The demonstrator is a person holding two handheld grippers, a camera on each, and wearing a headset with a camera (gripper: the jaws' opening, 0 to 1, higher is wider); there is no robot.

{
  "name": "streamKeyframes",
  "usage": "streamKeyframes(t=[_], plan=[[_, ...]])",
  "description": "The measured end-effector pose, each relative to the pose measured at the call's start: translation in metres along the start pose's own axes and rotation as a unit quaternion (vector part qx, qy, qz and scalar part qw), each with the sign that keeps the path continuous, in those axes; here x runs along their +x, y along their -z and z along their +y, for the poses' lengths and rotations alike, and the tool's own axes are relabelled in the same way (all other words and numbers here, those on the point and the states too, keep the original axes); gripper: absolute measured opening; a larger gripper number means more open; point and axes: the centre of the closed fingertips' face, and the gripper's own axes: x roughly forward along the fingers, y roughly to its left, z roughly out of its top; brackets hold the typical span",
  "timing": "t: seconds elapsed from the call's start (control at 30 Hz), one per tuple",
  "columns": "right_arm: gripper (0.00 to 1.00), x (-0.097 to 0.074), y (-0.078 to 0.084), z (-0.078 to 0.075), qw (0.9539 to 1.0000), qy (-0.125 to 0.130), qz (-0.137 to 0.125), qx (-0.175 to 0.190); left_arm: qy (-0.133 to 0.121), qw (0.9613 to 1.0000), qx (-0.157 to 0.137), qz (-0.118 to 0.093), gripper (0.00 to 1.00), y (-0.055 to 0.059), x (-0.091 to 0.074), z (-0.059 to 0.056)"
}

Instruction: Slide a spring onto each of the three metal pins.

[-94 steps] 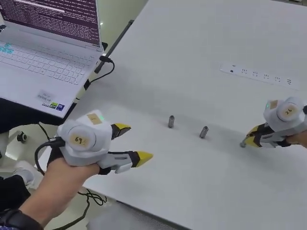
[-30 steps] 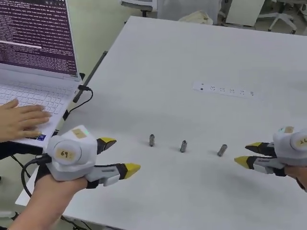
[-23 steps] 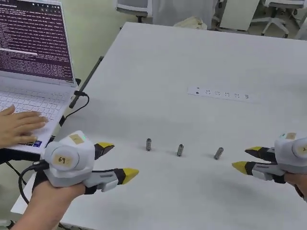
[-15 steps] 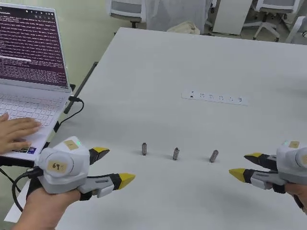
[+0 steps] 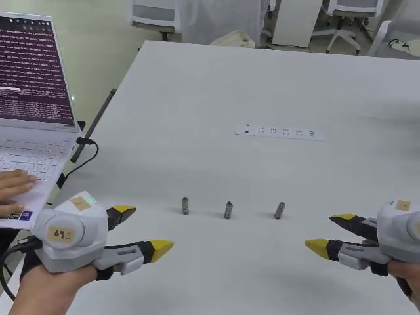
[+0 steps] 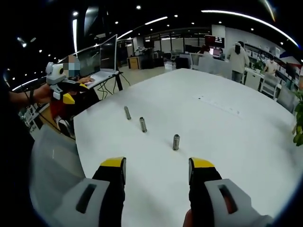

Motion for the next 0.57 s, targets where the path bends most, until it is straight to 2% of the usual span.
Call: streamKeyframes(t=[0.33, 0.57], plan=[[0.59, -0.009, 0.009, 0.023, 0.9999, -0.010, 0.003, 0.004, -0.001, 1.0000, -0.008, -0.005, 0.60, 0.000, -0.004, -0.003], [0.61, -0.009, 0.017, 0.039, 0.9998, -0.018, 0.007, 0.008, -0.002, 0.9999, -0.013, -0.002, 0.61, 0.008, -0.008, -0.008]])
